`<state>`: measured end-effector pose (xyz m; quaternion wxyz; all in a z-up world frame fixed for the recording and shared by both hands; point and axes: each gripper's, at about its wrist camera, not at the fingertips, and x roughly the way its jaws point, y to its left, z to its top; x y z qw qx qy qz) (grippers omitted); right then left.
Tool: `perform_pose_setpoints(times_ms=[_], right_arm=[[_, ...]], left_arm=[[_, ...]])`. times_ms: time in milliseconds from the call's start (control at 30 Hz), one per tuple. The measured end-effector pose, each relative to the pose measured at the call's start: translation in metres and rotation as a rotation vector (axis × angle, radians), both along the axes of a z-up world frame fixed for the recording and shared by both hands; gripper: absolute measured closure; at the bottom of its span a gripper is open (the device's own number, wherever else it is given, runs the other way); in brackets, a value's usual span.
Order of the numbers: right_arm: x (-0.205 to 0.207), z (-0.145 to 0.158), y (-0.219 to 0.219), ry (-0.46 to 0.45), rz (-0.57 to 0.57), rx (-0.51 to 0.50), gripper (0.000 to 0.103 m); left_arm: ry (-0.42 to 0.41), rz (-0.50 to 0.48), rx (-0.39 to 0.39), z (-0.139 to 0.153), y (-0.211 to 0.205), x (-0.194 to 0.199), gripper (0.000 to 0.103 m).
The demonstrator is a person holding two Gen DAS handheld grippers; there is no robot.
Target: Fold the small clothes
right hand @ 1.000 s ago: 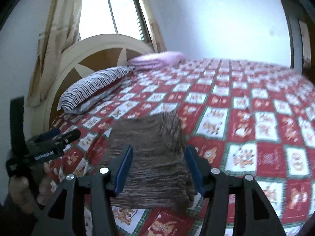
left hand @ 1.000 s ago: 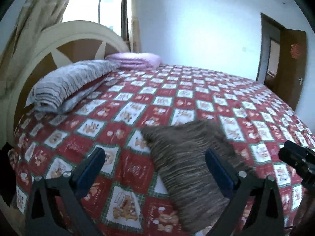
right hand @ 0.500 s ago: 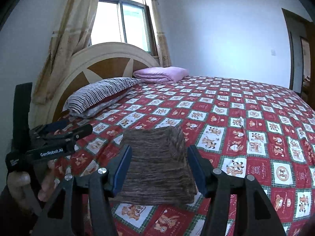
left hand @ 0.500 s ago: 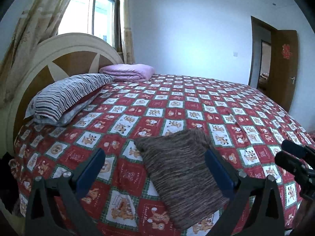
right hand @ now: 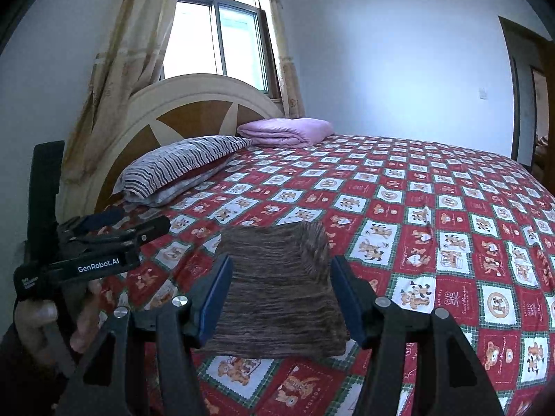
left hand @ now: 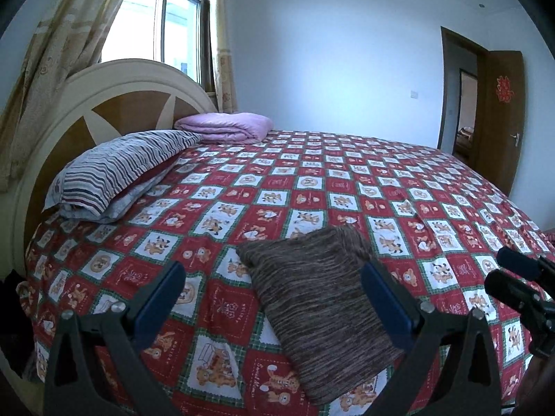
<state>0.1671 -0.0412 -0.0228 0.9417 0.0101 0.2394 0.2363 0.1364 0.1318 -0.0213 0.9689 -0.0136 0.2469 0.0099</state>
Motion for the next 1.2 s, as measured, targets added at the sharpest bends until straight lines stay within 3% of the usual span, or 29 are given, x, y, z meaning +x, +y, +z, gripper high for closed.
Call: perform_pose_setpoints(times_ms=[1000,1200], right_arm=[[-0.012,0.0,0.005,-0.01,0.003,0.002,0.043],[-0.018,0.002,-0.002,-0.038,-0.007,0.021,0.043]], left_arm=[[0.031,-0.023,0.027,-0.004,-0.009,0.0,0.0],[0.006,-0.023,0.038,0.001,-0.011,-0.004,0.0]])
